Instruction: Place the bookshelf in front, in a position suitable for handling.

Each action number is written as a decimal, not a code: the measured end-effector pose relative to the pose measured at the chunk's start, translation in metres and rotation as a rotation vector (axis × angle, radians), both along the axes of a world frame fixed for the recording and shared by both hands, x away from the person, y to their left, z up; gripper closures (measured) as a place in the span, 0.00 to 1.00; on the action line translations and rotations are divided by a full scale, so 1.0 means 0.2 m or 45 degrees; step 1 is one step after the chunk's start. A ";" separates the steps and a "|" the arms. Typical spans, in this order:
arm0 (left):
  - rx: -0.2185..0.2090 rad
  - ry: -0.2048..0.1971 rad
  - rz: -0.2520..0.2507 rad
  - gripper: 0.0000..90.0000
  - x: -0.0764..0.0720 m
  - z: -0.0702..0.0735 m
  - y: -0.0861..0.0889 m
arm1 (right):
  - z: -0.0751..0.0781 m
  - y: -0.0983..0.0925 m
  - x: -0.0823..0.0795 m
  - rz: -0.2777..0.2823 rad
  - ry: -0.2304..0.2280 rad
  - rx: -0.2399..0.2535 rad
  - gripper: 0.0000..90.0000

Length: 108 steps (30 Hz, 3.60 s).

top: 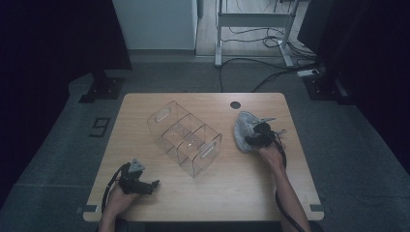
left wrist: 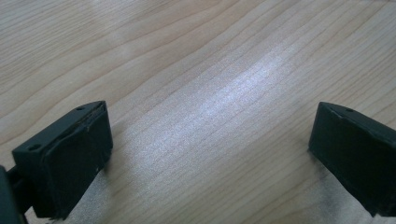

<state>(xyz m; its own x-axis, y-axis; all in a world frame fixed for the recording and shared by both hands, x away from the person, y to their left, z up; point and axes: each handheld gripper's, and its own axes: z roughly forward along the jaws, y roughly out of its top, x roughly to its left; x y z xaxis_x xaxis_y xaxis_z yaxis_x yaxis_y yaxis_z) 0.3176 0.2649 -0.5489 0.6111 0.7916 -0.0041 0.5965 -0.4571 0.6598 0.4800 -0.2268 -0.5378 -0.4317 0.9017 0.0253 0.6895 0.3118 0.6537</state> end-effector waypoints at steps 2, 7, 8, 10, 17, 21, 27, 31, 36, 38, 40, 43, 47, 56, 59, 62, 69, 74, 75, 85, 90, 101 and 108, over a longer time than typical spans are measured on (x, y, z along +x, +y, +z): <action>0.000 0.000 0.000 0.00 0.00 0.00 0.00 | 0.00 -0.01 -0.01 0.006 0.006 0.003 0.55; 0.000 0.000 0.000 0.00 0.00 0.00 0.00 | 0.02 -0.01 -0.02 0.049 0.024 0.007 0.62; 0.000 0.000 0.000 0.00 0.00 0.00 0.00 | 0.03 -0.01 -0.03 0.047 0.024 0.006 0.63; 0.000 0.000 0.000 0.00 0.00 0.00 0.00 | 0.05 -0.01 -0.04 0.053 0.020 0.008 0.63; 0.000 0.000 0.000 0.00 0.00 0.00 0.00 | 0.13 -0.03 -0.08 0.056 -0.005 0.034 0.64; 0.001 -0.001 0.001 0.00 0.00 0.00 0.00 | 0.19 -0.03 -0.10 0.067 -0.021 0.050 0.64; 0.001 0.000 0.001 0.00 0.00 0.00 0.00 | 0.30 -0.01 -0.14 0.098 -0.053 0.059 0.64; 0.001 0.000 0.001 0.00 0.00 0.00 0.00 | 0.39 0.02 -0.17 0.134 -0.093 0.042 0.64; 0.001 0.000 0.001 0.00 0.00 0.00 0.00 | 0.47 0.06 -0.19 0.162 -0.115 0.021 0.64; 0.001 0.000 0.001 0.00 0.00 0.00 0.00 | 0.48 0.06 -0.19 0.168 -0.117 0.018 0.64; 0.001 0.000 0.001 0.00 0.00 0.00 0.00 | 0.50 0.07 -0.21 0.181 -0.123 0.006 0.64; 0.001 0.000 0.001 0.00 0.00 0.00 0.00 | 0.53 0.06 -0.23 0.184 -0.126 0.002 0.64; 0.001 0.000 0.001 0.00 0.00 0.00 0.00 | 0.57 0.02 -0.28 0.187 -0.137 0.012 0.64; 0.002 0.000 -0.001 0.00 0.00 0.00 0.00 | 0.63 -0.06 -0.42 0.192 -0.134 -0.005 0.64; 0.002 0.000 0.000 0.00 0.00 0.00 0.00 | 0.63 -0.08 -0.46 0.195 -0.138 -0.005 0.64; 0.002 0.001 0.001 0.00 0.00 0.00 0.00 | 0.65 -0.10 -0.50 0.192 -0.135 -0.006 0.64; 0.002 -0.002 0.000 0.00 0.00 0.00 0.00 | 0.67 -0.16 -0.60 0.186 -0.142 0.002 0.64; -0.001 0.000 -0.001 0.00 0.00 0.00 0.00 | 0.67 -0.20 -0.69 0.190 -0.142 0.000 0.64; 0.001 -0.001 0.000 0.00 0.00 0.00 0.00 | 0.67 -0.21 -0.71 0.187 -0.141 -0.004 0.64; 0.000 0.000 -0.002 0.00 0.00 0.00 0.00 | 0.64 -0.34 -0.89 0.152 -0.127 -0.013 0.64; 0.001 -0.001 0.000 0.00 0.00 0.00 0.00 | 0.60 -0.39 -0.95 0.142 -0.122 -0.008 0.63; -0.002 0.001 0.007 0.00 0.00 0.00 0.00 | 0.39 -0.41 -0.99 0.130 -0.069 0.005 0.62; -0.010 0.002 0.009 0.00 0.00 0.00 0.00 | 0.24 -0.40 -0.99 0.141 -0.017 -0.005 0.61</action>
